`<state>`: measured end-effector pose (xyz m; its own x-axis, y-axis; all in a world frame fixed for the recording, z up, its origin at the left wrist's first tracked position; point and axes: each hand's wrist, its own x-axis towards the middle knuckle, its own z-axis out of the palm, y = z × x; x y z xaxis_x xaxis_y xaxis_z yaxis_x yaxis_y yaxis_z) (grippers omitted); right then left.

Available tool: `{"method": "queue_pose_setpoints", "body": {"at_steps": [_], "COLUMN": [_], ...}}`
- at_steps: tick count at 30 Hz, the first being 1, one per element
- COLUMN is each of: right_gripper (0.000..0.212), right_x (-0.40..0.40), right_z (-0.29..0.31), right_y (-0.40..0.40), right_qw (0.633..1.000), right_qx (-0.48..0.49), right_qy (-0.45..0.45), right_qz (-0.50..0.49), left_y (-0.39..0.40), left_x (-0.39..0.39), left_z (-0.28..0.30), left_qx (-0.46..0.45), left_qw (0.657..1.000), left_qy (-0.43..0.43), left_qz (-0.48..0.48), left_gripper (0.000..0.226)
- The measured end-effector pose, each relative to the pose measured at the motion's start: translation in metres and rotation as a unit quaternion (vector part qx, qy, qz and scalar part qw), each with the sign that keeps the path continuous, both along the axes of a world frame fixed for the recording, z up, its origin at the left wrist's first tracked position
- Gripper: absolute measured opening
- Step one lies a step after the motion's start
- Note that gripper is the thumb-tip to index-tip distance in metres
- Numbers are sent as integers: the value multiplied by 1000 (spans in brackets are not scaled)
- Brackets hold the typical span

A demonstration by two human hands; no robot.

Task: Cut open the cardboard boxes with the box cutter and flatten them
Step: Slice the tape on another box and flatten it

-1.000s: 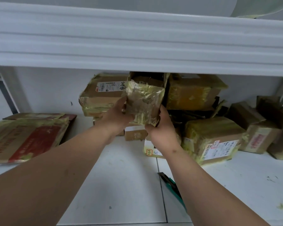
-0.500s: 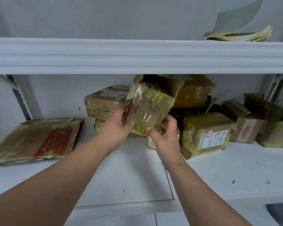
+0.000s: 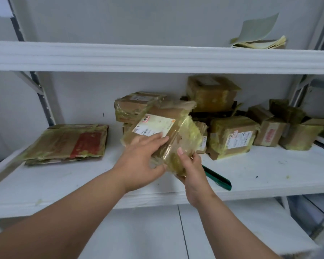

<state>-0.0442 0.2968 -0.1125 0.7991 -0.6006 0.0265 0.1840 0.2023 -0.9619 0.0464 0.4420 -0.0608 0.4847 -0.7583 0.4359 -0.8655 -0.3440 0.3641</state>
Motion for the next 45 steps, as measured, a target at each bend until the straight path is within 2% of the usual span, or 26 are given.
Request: {"method": "queue_pose_setpoints", "body": {"at_steps": [3, 7, 12, 14, 16, 17, 20, 23, 24, 25, 27, 28, 30, 35, 36, 39, 40, 43, 45], "right_gripper": [107, 75, 83, 79, 87, 83, 52, 47, 46, 44, 47, 49, 42, 28, 28, 32, 31, 30, 40], "right_x": [-5, -3, 2, 2, 1, 1, 2, 6, 6, 3, -6, -12, -22, -24, -24, -28, -30, -35, -37], "right_z": [-8, -21, -34, -33, -32, -31, -30, -37, -42, -47, -59, -64, -73, -77, -75, -66, -63, -55, -52], "right_y": [8, 3, -18, -28, -39, -45, -66, -93, -103, -113, -134, -144, -156, -166, -166, -168, -168, -169, -169], "right_qw": [997, 988, 985, 985, 978, 970, 949, 928, 908, 872, 768, 726, 691, 686, 694, 753, 763, 747, 757], "right_qx": [38, 68, 89, 38, -45, -88, -187, -261, -316, -386, -518, -553, -579, -593, -582, -513, -503, -527, -520], "right_qy": [40, 51, 93, 129, 184, 207, 247, 263, 273, 301, 376, 410, 432, 422, 424, 410, 404, 400, 388], "right_qz": [47, 126, 112, 103, 89, 90, 67, 39, 24, 14, -10, -16, -17, -8, 3, 32, 41, 64, 71], "left_y": [12, 20, 10, -3, -19, -26, -49, -66, -69, -72, -75, -75, -77, -93, -97, -101, -101, -100, -98], "left_x": [-5, 1, 12, 16, 17, 16, 9, 5, 6, 8, 14, 17, 21, 17, 17, 21, 24, 33, 42], "left_z": [-6, -12, -28, -32, -34, -35, -38, -44, -45, -46, -46, -46, -45, -43, -43, -47, -48, -45, -39], "left_qx": [50, 79, 86, 94, 107, 114, 151, 191, 198, 203, 230, 254, 300, 326, 323, 309, 308, 315, 316], "left_qw": [999, 997, 995, 994, 990, 987, 977, 968, 964, 961, 955, 950, 935, 918, 919, 928, 930, 930, 930], "left_qy": [-4, 6, 35, 46, 29, 19, 5, 2, 17, 36, 50, 42, 19, -17, -15, 9, 19, 47, 48], "left_qz": [3, 9, 29, 44, 86, 112, 147, 165, 176, 183, 180, 178, 189, 225, 227, 211, 200, 182, 184], "left_gripper": [74, 61, 55, 59, 61, 61, 54, 50, 50, 50, 54, 58, 65, 74, 74, 75, 75, 75, 87]}}
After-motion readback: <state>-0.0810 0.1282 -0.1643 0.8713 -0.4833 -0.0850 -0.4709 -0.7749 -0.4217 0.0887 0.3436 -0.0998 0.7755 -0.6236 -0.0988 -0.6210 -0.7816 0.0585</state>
